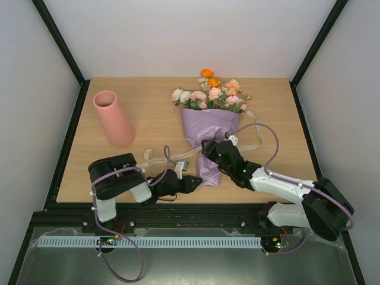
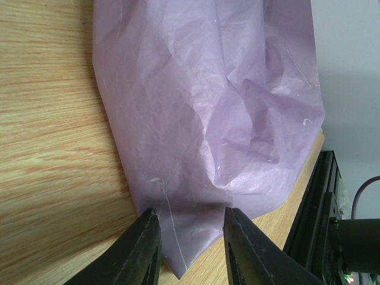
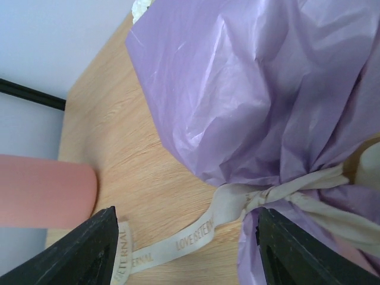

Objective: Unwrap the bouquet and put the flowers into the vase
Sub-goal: Untie the ribbon from the wrapping paper.

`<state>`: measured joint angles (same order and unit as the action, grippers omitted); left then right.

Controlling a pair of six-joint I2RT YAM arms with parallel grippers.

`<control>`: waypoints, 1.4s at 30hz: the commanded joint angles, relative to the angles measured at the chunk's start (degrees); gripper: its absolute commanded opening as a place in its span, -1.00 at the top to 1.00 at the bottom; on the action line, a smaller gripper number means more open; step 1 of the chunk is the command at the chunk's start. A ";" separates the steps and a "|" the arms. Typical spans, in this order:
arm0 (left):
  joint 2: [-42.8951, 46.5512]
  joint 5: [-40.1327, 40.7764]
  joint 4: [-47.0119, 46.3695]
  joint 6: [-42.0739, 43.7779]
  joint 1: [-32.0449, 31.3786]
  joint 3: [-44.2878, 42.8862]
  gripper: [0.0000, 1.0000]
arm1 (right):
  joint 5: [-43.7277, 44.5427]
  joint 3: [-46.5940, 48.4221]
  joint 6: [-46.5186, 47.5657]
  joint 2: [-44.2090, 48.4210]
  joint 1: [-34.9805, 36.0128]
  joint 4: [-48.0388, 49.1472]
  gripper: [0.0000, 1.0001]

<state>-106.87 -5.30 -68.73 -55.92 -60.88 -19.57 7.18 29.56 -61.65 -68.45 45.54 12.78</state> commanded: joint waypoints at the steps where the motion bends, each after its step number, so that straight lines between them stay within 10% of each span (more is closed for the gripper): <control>1: -0.84 -0.15 1.16 0.47 -0.86 0.62 0.06 | -3.75 -1.78 -6.35 -2.54 -0.88 9.10 -0.27; 42: -3.89 0.42 -2.70 -1.73 -2.43 1.09 0.06 | 3.26 -6.06 -24.20 -10.54 -4.05 20.45 -0.35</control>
<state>-109.23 -5.06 -72.38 -57.17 -62.43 -19.81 7.79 22.74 -83.70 -77.19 41.95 31.66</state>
